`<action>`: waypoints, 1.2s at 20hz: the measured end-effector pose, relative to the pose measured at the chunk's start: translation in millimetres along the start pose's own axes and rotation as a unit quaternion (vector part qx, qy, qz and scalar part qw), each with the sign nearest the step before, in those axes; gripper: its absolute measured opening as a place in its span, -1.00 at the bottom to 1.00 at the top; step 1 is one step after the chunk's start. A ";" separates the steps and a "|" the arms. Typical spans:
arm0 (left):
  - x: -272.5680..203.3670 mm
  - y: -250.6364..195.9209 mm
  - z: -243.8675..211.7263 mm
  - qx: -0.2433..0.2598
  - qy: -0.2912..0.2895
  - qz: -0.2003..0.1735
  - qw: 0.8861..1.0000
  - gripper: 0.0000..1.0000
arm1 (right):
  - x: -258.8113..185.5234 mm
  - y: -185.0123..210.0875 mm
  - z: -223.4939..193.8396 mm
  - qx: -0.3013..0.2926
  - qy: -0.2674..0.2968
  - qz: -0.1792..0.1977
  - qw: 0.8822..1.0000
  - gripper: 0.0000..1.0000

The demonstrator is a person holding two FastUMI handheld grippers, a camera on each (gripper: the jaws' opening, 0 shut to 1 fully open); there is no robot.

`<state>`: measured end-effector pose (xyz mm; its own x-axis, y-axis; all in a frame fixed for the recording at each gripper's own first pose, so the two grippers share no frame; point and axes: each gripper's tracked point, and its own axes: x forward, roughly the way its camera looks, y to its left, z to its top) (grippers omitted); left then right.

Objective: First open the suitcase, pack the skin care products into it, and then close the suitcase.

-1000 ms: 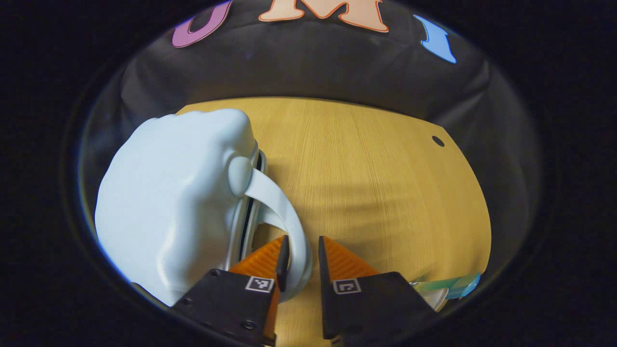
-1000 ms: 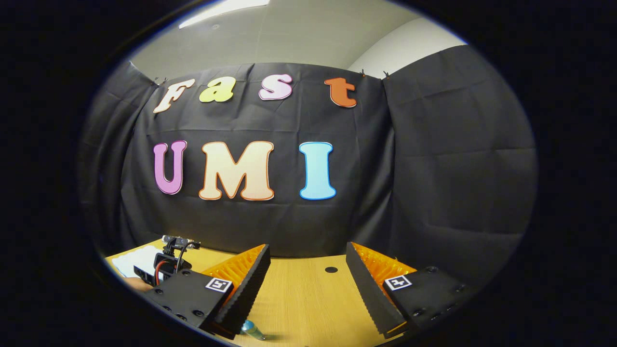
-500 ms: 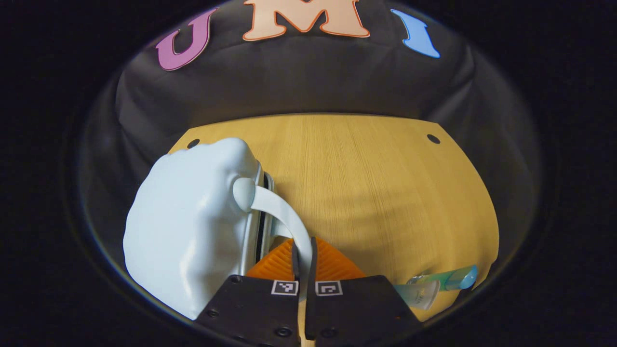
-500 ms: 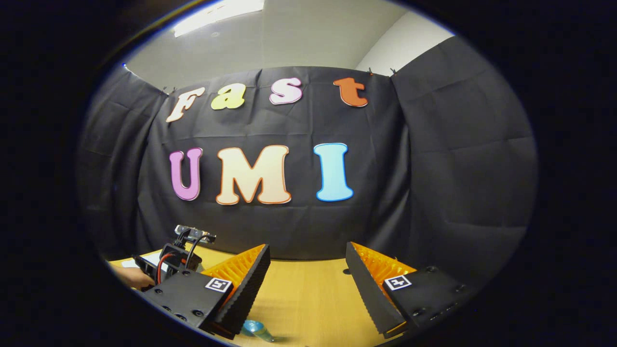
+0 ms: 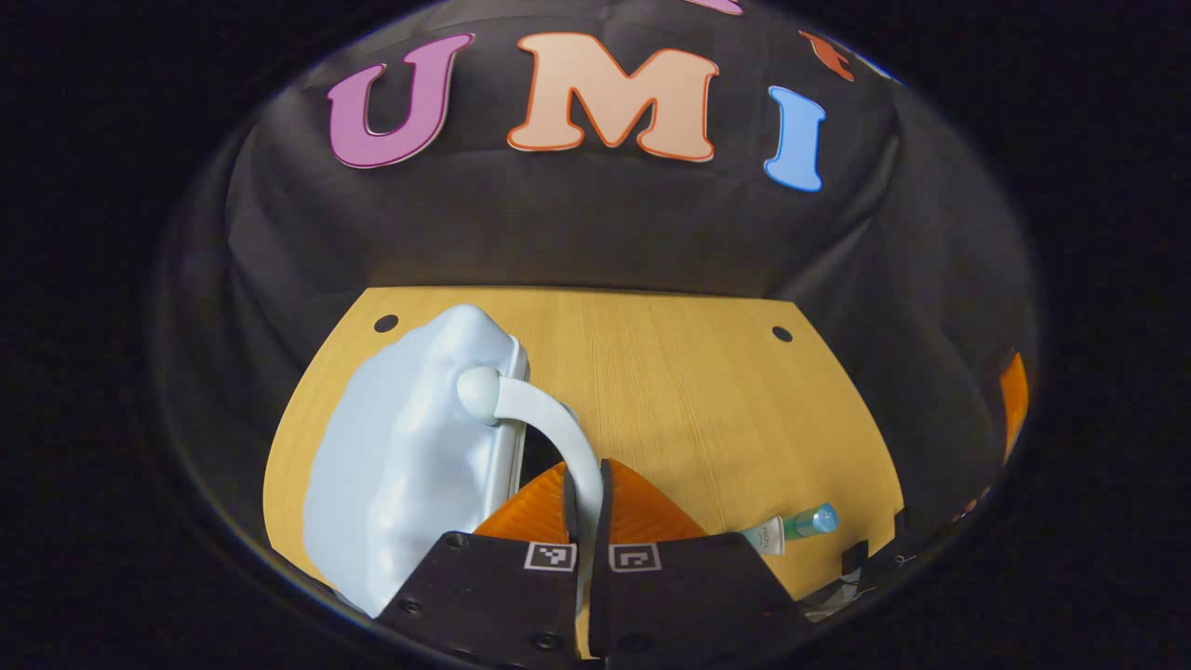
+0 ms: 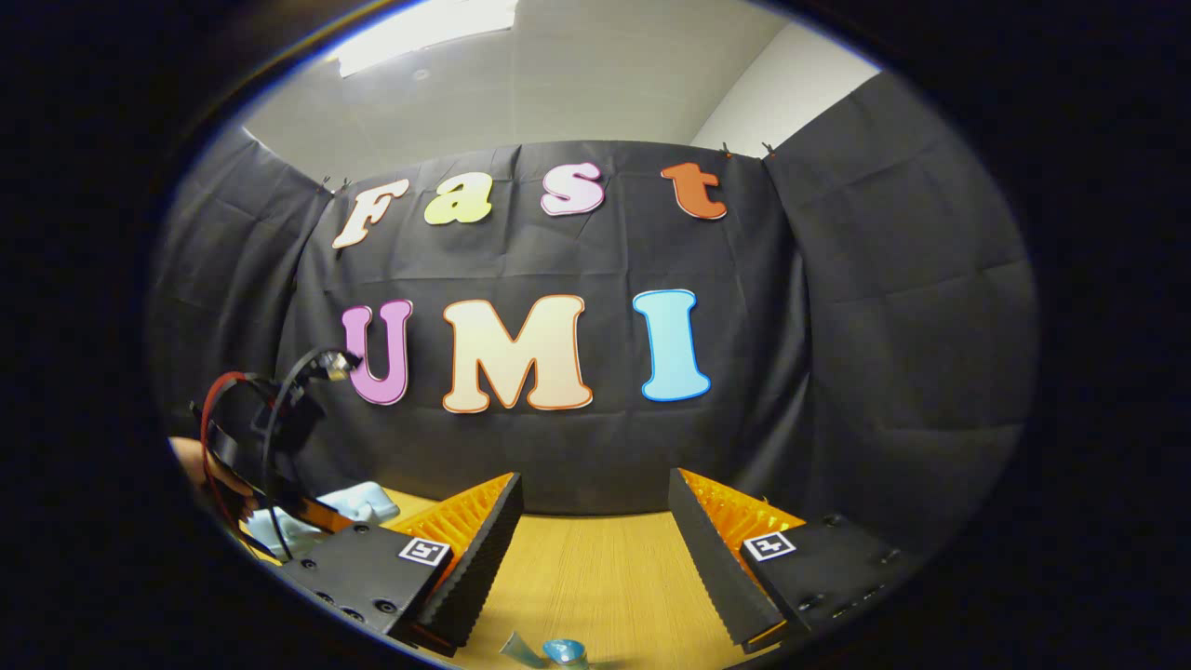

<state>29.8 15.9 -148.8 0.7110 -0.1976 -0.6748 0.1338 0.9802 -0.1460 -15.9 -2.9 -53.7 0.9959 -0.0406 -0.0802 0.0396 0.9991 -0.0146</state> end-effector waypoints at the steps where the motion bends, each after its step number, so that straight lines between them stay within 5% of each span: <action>1: -7.7 8.2 5.5 0.001 -0.008 -0.006 1.000 -1.00 | -1.5 8.7 0.1 0.003 -0.001 -0.001 1.000 0.97; 13: -75.8 145.2 65.5 -0.009 -0.084 -0.010 0.996 -1.00 | -8.4 102.2 2.7 0.000 -0.010 -0.013 1.000 0.97; 20: -81.0 249.1 69.7 -0.029 -0.098 0.027 0.994 -1.00 | -9.1 136.0 1.6 -0.012 -0.011 -0.032 0.999 0.97; 24: -78.1 318.1 58.7 -0.050 -0.094 0.079 0.991 -1.00 | -2.4 148.2 8.4 -0.018 -0.012 -0.028 0.999 0.97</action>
<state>57.3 343.9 -100.1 0.8351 -0.0273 -0.5495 -0.0512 0.9906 -0.1271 -11.7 145.3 -47.3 0.9938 -0.0965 -0.0545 0.0936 0.9942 -0.0539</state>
